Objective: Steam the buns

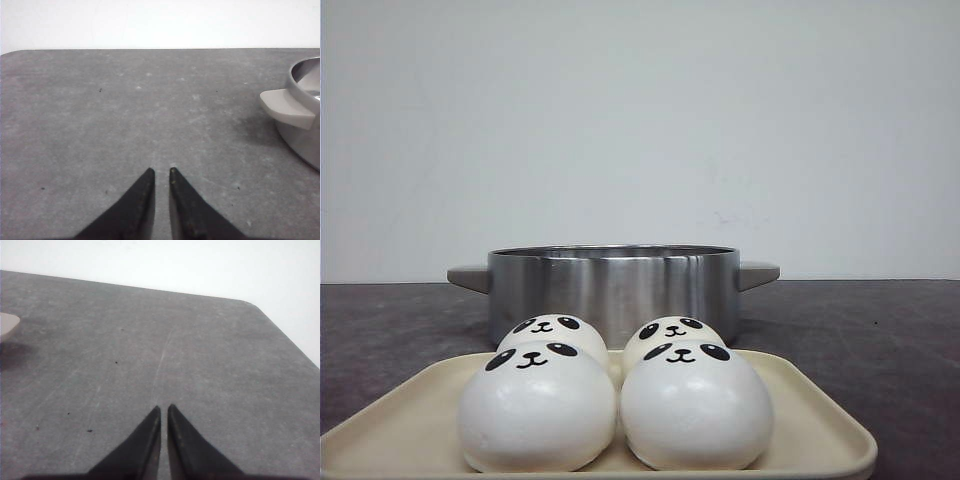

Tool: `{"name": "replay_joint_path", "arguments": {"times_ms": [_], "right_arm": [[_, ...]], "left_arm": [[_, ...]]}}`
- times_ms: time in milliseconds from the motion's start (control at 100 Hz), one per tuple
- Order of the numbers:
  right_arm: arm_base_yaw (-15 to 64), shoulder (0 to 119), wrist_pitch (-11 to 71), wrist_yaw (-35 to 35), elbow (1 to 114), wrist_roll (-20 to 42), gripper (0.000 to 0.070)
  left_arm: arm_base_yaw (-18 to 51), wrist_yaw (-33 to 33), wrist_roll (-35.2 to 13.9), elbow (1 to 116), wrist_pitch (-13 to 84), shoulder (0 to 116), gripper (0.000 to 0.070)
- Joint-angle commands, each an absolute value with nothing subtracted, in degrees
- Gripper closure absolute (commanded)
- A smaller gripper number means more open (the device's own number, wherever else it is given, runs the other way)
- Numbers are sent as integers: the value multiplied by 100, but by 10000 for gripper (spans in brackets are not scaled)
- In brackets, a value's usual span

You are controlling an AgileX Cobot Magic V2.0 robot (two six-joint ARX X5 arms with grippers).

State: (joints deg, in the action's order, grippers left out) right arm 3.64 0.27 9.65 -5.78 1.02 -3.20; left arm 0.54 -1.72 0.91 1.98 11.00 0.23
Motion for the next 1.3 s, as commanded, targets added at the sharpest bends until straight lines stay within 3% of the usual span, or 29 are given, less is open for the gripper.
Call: {"name": "replay_joint_path", "arguments": {"times_ms": [0,960,1110,1220,1290], "right_arm": [[373,21,904,-587,73,-364,684],[373,21,904,-587,73,-360,684],[377,21,886,-414,73,174,684],[377,21,666,-45,73,799,684],[379,21,353,285,75,1216,684]], "left_arm": [[54,-185,174,143,1238,19,697],[54,-185,174,143,1240,19,696],[54,-185,167,143,1238,19,697],[56,-145,-266,143,1140,19,697],[56,-84,-1033,154,1063,19,696]]}}
